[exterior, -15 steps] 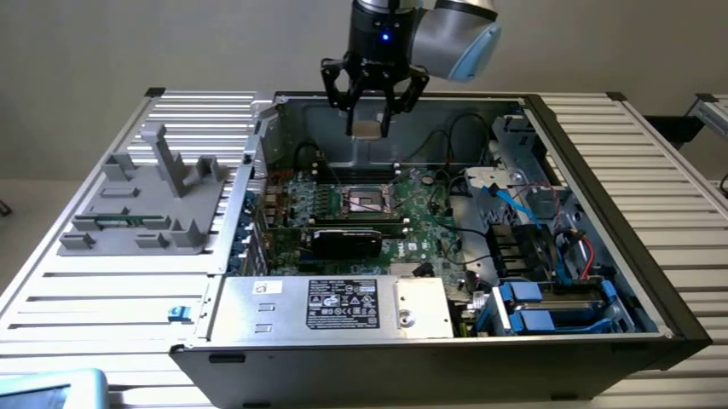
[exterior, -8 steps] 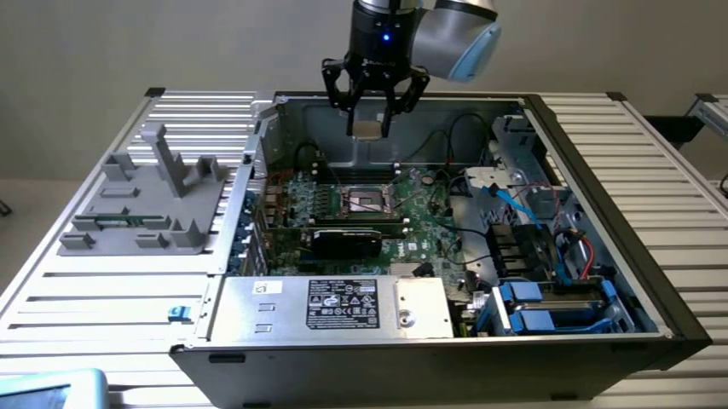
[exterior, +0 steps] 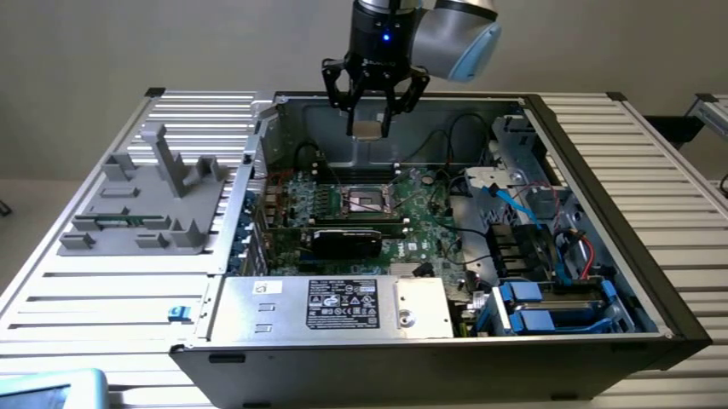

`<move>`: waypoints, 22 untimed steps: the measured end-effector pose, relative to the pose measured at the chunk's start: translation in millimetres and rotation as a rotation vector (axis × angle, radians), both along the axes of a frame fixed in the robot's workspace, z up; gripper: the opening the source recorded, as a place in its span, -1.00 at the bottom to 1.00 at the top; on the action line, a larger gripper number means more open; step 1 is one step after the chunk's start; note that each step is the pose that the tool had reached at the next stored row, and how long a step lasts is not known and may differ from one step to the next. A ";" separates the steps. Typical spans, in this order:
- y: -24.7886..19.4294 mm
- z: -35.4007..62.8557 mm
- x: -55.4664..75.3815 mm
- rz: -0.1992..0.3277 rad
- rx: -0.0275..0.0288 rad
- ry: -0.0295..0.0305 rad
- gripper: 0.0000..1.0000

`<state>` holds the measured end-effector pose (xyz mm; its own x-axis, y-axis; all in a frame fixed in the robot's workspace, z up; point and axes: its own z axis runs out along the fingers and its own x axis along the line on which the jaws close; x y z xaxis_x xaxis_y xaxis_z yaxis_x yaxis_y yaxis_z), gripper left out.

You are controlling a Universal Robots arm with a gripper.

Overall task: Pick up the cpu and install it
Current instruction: 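Place the cpu into insertion slot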

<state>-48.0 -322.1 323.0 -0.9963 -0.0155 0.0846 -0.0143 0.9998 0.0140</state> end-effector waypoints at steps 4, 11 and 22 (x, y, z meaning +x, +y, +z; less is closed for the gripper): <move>0.0 0.0 0.0 -0.016 0.0001 0.0000 0.11; 0.0 -0.3 0.0 -0.085 0.0000 0.0000 0.11; 0.0 -1.1 0.0 -0.230 0.0001 0.0000 0.11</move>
<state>-48.0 -322.1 321.9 -0.9736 0.2121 0.0846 0.2140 0.9767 0.0140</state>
